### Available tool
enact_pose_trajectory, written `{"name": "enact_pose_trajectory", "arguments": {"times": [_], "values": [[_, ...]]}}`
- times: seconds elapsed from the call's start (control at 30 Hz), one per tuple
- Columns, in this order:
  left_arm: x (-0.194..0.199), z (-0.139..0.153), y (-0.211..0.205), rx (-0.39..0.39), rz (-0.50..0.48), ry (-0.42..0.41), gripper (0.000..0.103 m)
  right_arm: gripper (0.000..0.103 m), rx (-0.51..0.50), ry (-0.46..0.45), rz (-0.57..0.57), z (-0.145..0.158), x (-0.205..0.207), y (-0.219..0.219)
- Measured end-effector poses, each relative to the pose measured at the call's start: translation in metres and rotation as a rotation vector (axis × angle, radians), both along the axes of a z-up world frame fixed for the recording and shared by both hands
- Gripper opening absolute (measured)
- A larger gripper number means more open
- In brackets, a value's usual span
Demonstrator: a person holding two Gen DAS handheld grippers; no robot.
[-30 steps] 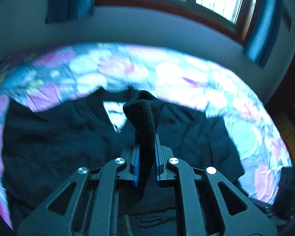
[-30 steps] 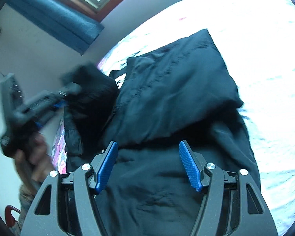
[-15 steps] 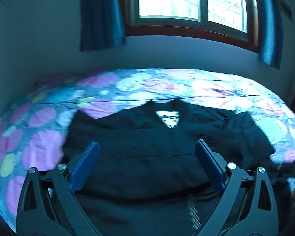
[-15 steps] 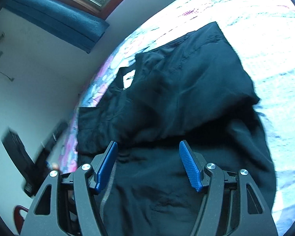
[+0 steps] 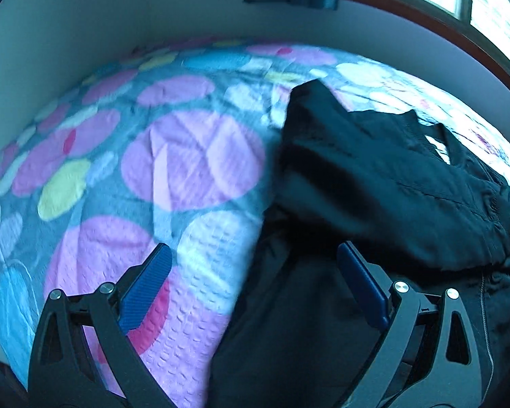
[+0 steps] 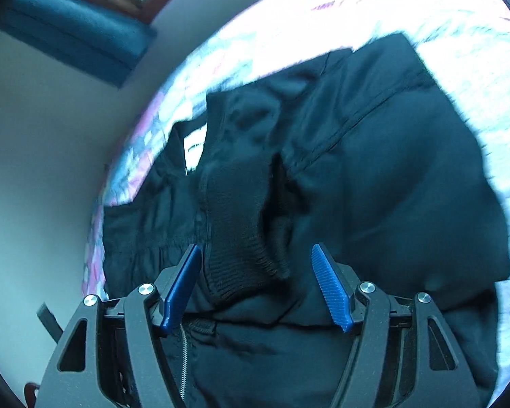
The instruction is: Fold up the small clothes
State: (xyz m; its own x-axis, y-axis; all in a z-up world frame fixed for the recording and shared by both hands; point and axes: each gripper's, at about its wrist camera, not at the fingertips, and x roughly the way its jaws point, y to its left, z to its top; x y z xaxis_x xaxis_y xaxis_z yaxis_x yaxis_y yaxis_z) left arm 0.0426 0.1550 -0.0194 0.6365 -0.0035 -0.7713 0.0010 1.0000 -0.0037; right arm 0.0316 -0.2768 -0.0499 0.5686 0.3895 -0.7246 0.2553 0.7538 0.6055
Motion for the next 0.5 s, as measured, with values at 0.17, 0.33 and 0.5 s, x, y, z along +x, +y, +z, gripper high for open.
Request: {"name": "enact_pose_trajectory", "arguments": {"times": [0.17,0.33,0.5], "values": [[0.005,-0.008,0.008,-0.045,0.032,0.053,0.098,0.012,-0.067,-0.009,0.022,0.007,0.008,0.016],[0.015,-0.015,0.005,-0.019,0.057,0.077,0.098,0.009,-0.073,-0.226,0.068,0.078,0.008,0.040],[0.019,-0.021,0.015,-0.056,0.086,0.104,0.098,0.009,-0.118,-0.318,-0.005,0.094,-0.023,0.025]]}}
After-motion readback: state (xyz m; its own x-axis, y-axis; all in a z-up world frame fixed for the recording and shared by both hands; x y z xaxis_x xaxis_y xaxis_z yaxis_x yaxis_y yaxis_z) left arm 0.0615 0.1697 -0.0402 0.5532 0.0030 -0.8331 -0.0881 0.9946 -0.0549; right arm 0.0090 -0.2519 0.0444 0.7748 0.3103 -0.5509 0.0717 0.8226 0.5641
